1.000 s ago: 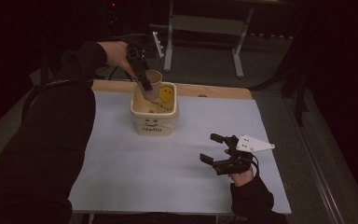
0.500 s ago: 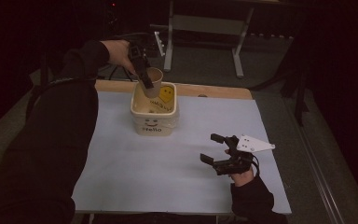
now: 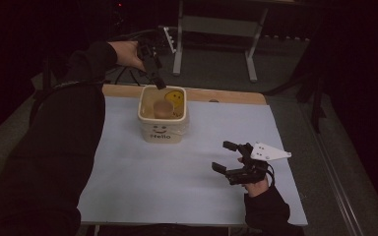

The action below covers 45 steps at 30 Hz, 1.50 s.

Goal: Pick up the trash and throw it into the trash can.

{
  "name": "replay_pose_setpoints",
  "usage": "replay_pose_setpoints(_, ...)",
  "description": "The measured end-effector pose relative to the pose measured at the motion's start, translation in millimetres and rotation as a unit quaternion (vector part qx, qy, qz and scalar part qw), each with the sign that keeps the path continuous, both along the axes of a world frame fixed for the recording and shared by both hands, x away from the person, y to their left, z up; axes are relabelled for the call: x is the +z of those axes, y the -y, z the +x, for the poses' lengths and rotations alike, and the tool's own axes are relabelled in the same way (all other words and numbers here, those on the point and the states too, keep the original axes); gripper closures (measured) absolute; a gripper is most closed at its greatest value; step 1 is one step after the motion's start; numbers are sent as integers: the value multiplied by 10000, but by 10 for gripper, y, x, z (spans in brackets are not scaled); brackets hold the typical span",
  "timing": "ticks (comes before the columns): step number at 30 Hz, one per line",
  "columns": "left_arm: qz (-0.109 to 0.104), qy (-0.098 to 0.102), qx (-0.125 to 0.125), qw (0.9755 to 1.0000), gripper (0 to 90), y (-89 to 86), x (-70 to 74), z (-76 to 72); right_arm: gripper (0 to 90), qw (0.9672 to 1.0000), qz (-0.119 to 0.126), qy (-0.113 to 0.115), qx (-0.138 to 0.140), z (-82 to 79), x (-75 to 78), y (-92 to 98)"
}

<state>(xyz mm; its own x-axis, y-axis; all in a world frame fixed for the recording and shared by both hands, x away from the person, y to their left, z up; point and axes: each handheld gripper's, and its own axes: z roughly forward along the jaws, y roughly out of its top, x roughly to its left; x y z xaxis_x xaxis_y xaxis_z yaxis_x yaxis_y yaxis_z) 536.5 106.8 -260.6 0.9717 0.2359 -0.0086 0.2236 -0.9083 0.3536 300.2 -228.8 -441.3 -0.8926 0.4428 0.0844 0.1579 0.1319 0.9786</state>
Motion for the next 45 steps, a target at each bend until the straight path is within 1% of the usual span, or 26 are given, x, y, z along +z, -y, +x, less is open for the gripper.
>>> replay_pose_setpoints(1, -37, -11, 14, 10000, 1, 1, 7, -3, 140, 10000, -2, 7, 5, 1, 0, -2)
replay_pose_setpoints(2, -16, -53, 38, 10000, 1, 4, 8, -9, 140, 10000, -11, 10, 2, 0, 1, -5)
replay_pose_setpoints(4, 41, -59, 71, 9999, 1, 9, 7, -26, 140, 10000, -17, 14, 4, -1, 3, -7)
replay_pose_setpoints(6, 16, -173, 103, 9998, 1, -1, 13, -35, 140, 10000, -11, 16, -3, -3, 4, -5)
replay_pose_setpoints(8, 72, -111, 97, 9999, 1, -11, 16, -56, 140, 10000, -16, 10, -12, -4, 4, -3)
replay_pose_setpoints(9, 49, -165, 130, 9998, 1, -17, 17, -62, 140, 10000, -15, 12, -13, -4, 4, -2)
replay_pose_setpoints(10, 63, -123, 121, 9998, 1, -21, 20, -75, 140, 10000, -16, 19, -10, -4, 4, -3)
replay_pose_setpoints(13, 75, -168, 145, 9997, 1, -35, 29, -95, 140, 10000, -29, 17, -10, -6, 4, -7)
replay_pose_setpoints(14, 59, -128, 151, 9998, 1, -39, 33, -107, 140, 10000, -30, 18, -11, -6, 4, -7)
replay_pose_setpoints(18, 64, -100, 134, 9998, 1, -60, 40, -142, 140, 10000, -37, 16, -18, -9, 6, -7)
replay_pose_setpoints(19, 59, -107, 177, 9998, 2, -67, 38, -153, 140, 10000, -39, 14, -20, -9, 5, -8)
replay_pose_setpoints(20, 67, -92, 151, 9998, 1, -76, 39, -155, 140, 10000, -41, 14, -20, -10, 5, -9)
replay_pose_setpoints(21, 38, -126, 188, 9997, 1, -85, 37, -166, 140, 10000, -45, 17, -19, -10, 5, -10)
replay_pose_setpoints(23, 58, -99, 205, 9997, 2, -101, 32, -182, 140, 10000, -51, 11, -17, -14, 5, -12)
replay_pose_setpoints(25, 32, -152, 220, 9996, 2, -122, 27, -190, 140, 10000, -53, 13, -19, -18, 7, -11)
replay_pose_setpoints(27, 47, -153, 240, 9996, 1, -136, 23, -199, 140, 10000, -61, 11, -26, -19, 5, -11)
replay_pose_setpoints(29, 19, -149, 262, 9995, 1, -145, 14, -213, 140, 10000, -60, 10, -27, -21, 5, -11)
replay_pose_setpoints(31, -7, -178, 241, 9996, 2, -153, 7, -233, 140, 10000, -59, 6, -30, -19, 4, -12)
replay_pose_setpoints(34, -29, -162, 222, 9996, 1, -170, -5, -257, 140, 10000, -73, 12, -14, -15, 2, -21)
replay_pose_setpoints(35, -116, -165, 212, 9996, 1, -188, -10, -280, 140, 10000, -81, 15, -8, -15, 3, -23)
replay_pose_setpoints(38, -152, -177, 209, 9995, 2, -201, -16, -296, 140, 10000, -87, 2, -4, -17, 3, -31)
replay_pose_setpoints(40, -193, -123, 187, 9996, 1, -215, -30, -324, 140, 10000, -86, -4, 4, -14, -2, -34)
replay_pose_setpoints(43, -287, -104, 212, 9993, 2, -239, -28, -362, 140, 9999, -105, 6, 6, -17, 0, -41)
replay_pose_setpoints(45, -300, -99, 238, 9992, 2, -258, -25, -387, 140, 9999, -114, 3, 10, -19, 0, -46)
